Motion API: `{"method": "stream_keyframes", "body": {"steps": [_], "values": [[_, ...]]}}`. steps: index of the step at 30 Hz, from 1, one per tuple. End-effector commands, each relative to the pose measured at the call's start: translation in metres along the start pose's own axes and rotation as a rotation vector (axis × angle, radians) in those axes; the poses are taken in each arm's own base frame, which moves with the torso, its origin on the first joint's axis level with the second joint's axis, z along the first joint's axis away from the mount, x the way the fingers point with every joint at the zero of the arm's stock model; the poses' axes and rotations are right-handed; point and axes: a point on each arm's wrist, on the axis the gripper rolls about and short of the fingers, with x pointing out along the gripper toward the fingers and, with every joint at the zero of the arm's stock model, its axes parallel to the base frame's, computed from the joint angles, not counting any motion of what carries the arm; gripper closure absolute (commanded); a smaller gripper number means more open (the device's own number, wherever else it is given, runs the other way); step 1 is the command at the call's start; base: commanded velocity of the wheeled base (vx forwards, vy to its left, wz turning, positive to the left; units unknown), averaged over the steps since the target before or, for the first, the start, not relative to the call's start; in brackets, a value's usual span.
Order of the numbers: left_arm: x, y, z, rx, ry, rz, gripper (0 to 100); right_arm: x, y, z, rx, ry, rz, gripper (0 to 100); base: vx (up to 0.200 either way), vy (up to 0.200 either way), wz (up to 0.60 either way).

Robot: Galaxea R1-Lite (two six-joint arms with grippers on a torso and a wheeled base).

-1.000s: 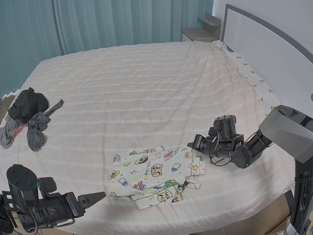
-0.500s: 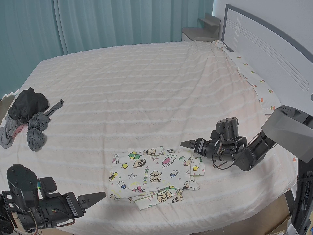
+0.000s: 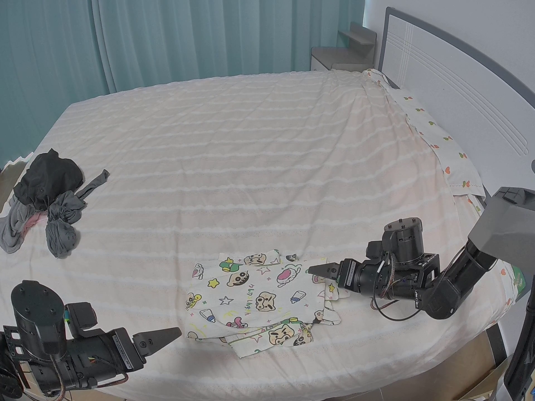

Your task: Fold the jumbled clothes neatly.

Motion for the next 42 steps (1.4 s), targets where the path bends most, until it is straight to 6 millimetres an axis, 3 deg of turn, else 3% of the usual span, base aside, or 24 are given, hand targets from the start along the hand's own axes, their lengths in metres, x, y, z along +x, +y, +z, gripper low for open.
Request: {"method": "stream_keyframes", "body": {"steps": [1, 13, 16, 24, 42], "values": [[-0.001, -0.001, 0.001, -0.001, -0.006, -0.004, 0, -0.007, 0.010, -0.007, -0.022, -0.003, 0.026, 0, 0.000, 0.000, 0.00], [0.000, 0.000, 0.000, -0.001, -0.001, 0.000, 0, -0.013, 0.012, 0.002, -0.022, -0.132, -0.018, 0, 0.000, 0.000, 0.00], [0.000, 0.000, 0.000, -0.001, -0.001, 0.000, 0, -0.016, 0.012, -0.003, -0.022, -0.106, -0.014, 0, 0.000, 0.000, 0.00], [0.000, 0.000, 0.000, 0.000, 0.000, -0.001, 0, 0.001, 0.008, -0.040, -0.047, 0.044, -0.022, 0, 0.000, 0.000, 0.00], [0.001, 0.000, 0.000, 0.000, 0.001, 0.001, 0, 0.013, 0.004, -0.060, -0.058, 0.119, -0.038, 0, 0.000, 0.000, 0.00]]}}
